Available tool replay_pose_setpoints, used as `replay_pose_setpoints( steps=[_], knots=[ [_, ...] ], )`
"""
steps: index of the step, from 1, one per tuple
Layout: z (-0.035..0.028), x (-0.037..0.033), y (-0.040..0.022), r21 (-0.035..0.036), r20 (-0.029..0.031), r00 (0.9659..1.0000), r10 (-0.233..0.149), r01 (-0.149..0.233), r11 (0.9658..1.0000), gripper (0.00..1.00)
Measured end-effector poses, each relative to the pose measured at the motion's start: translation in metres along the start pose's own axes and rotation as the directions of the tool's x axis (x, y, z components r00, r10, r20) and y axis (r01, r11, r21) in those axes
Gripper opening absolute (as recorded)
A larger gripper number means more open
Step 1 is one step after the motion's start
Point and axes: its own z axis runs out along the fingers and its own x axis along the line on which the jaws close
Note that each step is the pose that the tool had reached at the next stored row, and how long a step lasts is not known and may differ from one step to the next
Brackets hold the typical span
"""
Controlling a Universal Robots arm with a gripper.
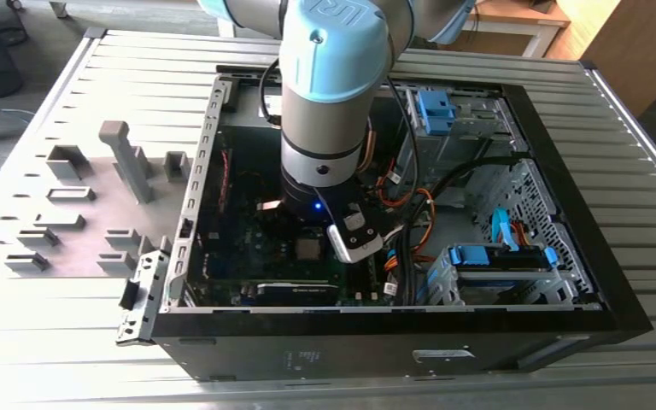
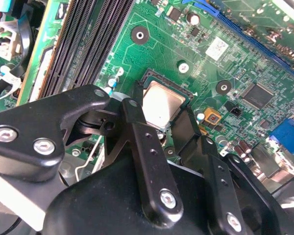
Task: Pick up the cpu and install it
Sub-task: 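Place the cpu into insertion slot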
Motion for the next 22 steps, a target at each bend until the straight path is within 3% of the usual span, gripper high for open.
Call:
replay_pose_setpoints(
  steps=[12, 22],
  knots=[
    [-0.0005, -0.0002, 0.0, 0.0001, -0.0001, 1.0, 0.0, 0.0, 1.0, 0.55],
    [-0.0176, 0.0001, 0.0, 0.0, 0.0002, 1.0, 0.0, 0.0, 1.0, 0.55]
  ],
)
